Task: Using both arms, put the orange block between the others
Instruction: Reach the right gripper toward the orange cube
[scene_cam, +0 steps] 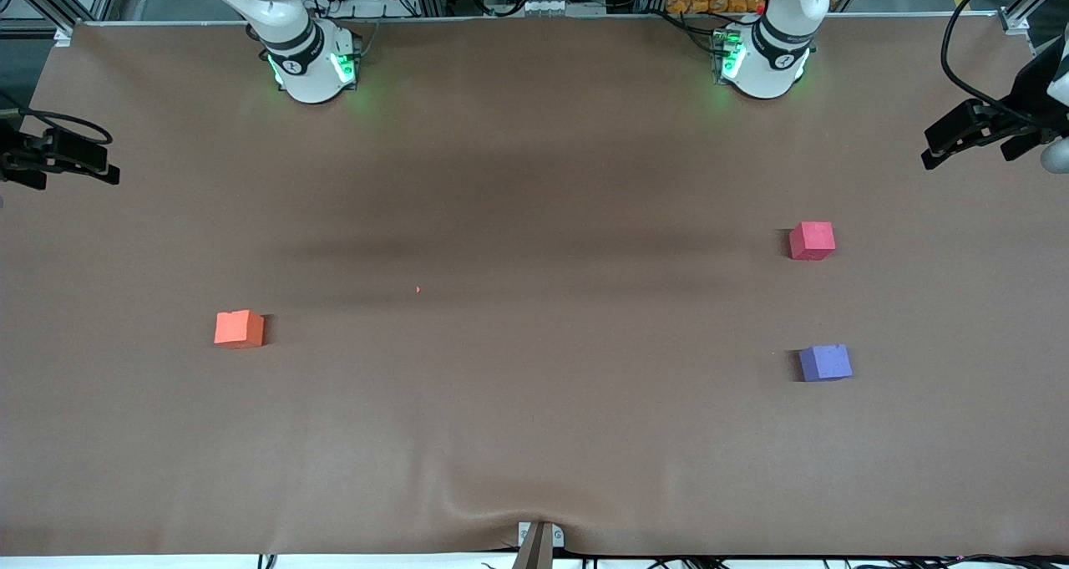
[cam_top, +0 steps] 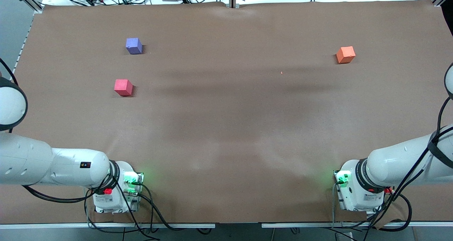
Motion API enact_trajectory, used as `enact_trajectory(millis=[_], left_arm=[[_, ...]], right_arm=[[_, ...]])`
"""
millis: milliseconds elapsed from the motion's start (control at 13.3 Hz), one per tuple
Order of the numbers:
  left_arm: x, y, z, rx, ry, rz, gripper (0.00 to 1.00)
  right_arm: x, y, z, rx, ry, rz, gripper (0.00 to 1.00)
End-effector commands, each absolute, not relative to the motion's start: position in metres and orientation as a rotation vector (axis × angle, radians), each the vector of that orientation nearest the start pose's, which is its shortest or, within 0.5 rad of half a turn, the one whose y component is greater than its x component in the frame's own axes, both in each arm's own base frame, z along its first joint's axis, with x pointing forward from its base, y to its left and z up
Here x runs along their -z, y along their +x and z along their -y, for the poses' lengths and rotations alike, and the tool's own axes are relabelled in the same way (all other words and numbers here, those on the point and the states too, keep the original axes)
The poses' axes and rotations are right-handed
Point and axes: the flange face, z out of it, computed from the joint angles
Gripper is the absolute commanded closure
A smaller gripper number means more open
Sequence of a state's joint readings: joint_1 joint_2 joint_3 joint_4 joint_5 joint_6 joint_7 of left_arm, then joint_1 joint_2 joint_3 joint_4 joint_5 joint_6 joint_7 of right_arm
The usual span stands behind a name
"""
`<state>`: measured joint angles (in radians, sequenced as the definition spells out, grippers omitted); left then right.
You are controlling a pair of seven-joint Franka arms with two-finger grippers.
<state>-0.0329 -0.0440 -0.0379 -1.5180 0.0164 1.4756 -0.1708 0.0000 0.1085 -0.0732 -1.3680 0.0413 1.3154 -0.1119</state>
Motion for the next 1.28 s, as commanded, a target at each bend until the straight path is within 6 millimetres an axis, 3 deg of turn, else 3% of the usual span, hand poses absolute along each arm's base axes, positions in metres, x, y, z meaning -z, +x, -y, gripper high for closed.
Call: enact_trajectory(millis=[0, 376, 601, 752, 902, 1203], left_arm=[[-0.674, 0.528, 0.035, 0.022, -3.139, 0.125, 0.00], [-0.671, 0.531, 0.032, 0.015, -3.137, 0.133, 0.00], [-0.670, 0.537, 0.030, 0.017, -3.139, 0.130, 0.00], [-0.663, 0.543, 0.040, 0.011, -3.145, 0.108, 0.00], [-0.663, 0.550, 0.036, 0.055, -3.176, 0.125, 0.00], [-0.655, 0.554, 0.035, 0.043, -3.176, 0.128, 0.00]], right_arm=[[-0.645, 0.555, 0.031, -0.243, -3.105, 0.054, 0.00], [-0.644, 0.557, 0.030, -0.241, -3.107, 0.056, 0.00], [-0.628, 0.570, 0.032, -0.222, -3.108, 0.053, 0.00], [-0.598, 0.586, 0.036, -0.233, -3.106, 0.058, 0.00], [-0.566, 0.602, 0.036, -0.255, -3.106, 0.059, 0.00], [-0.486, 0.637, 0.052, -0.246, -3.111, 0.060, 0.00]])
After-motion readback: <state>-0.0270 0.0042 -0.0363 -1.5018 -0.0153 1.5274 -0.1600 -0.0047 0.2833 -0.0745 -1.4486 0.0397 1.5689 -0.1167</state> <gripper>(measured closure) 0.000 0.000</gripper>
